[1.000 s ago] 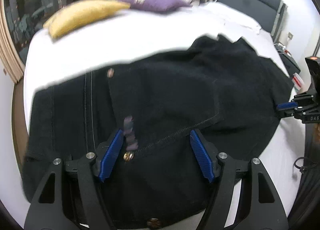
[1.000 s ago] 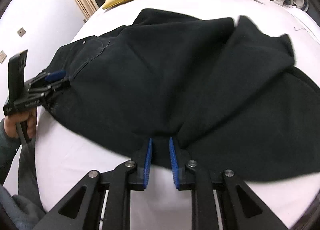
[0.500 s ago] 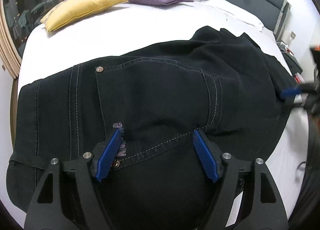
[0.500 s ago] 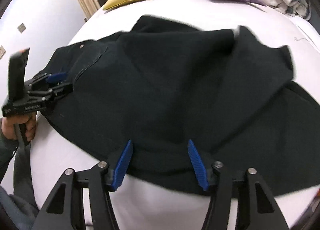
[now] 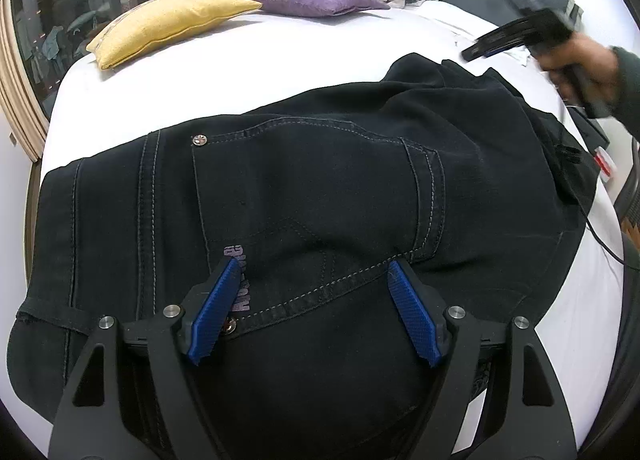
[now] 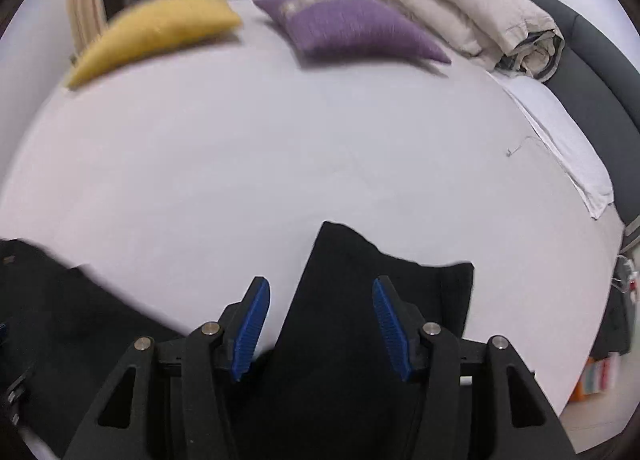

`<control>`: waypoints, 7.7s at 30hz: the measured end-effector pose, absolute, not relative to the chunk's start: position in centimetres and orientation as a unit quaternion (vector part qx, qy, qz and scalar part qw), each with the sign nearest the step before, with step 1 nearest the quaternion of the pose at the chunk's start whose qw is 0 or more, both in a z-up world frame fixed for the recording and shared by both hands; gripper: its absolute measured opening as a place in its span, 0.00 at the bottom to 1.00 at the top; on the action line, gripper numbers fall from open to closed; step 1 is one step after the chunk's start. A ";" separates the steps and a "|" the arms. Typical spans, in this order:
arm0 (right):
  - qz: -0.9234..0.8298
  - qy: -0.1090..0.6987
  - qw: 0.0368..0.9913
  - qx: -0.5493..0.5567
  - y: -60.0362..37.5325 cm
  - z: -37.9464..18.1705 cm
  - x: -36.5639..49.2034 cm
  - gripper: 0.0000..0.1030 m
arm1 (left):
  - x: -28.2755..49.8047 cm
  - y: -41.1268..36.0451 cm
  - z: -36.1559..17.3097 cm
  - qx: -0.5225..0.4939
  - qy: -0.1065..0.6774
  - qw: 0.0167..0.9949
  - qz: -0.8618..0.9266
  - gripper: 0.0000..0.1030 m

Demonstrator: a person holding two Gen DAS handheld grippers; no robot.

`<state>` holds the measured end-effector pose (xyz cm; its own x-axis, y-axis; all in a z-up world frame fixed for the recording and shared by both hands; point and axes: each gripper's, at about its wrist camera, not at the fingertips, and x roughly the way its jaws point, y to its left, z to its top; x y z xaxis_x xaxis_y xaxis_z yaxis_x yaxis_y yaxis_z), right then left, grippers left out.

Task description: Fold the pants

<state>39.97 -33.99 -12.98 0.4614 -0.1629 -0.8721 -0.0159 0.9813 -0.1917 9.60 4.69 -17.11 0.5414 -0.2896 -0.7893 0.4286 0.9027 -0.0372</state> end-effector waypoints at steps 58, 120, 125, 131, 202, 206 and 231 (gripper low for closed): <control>-0.169 0.291 0.826 0.452 -63.2 -19.7 5.9 0.05 | 10.9 0.9 -17.0 0.099 0.481 0.864 -0.114 1.00; -0.002 0.454 0.836 0.309 -45.4 -17.4 29.9 0.06 | 12.4 4.7 -15.8 0.017 0.435 0.895 -0.094 1.00; 0.162 0.442 0.847 0.247 -35.2 -13.5 31.2 0.14 | 12.2 5.7 -16.3 -0.004 0.428 0.900 -0.087 1.00; 0.228 0.519 0.793 0.223 -25.2 -19.2 37.8 0.16 | 12.1 5.7 -17.2 0.006 0.418 0.905 -0.082 1.00; -0.134 0.273 0.726 0.617 -64.0 -23.9 2.6 0.48 | 11.3 1.3 -16.7 -0.015 0.436 0.894 -0.099 1.00; -0.139 0.263 0.719 0.628 -64.4 -23.3 3.6 0.48 | 11.2 1.4 -17.0 -0.018 0.434 0.895 -0.100 1.00; -0.143 0.251 0.735 0.613 -63.0 -22.7 4.4 0.12 | 11.8 1.5 -17.1 -0.021 0.434 0.895 -0.103 1.00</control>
<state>4.44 -62.96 -22.71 0.8327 0.0984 -0.5449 0.5184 0.2072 0.8297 11.81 1.51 -17.14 0.6023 -0.2027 -0.7721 0.1656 0.9779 -0.1276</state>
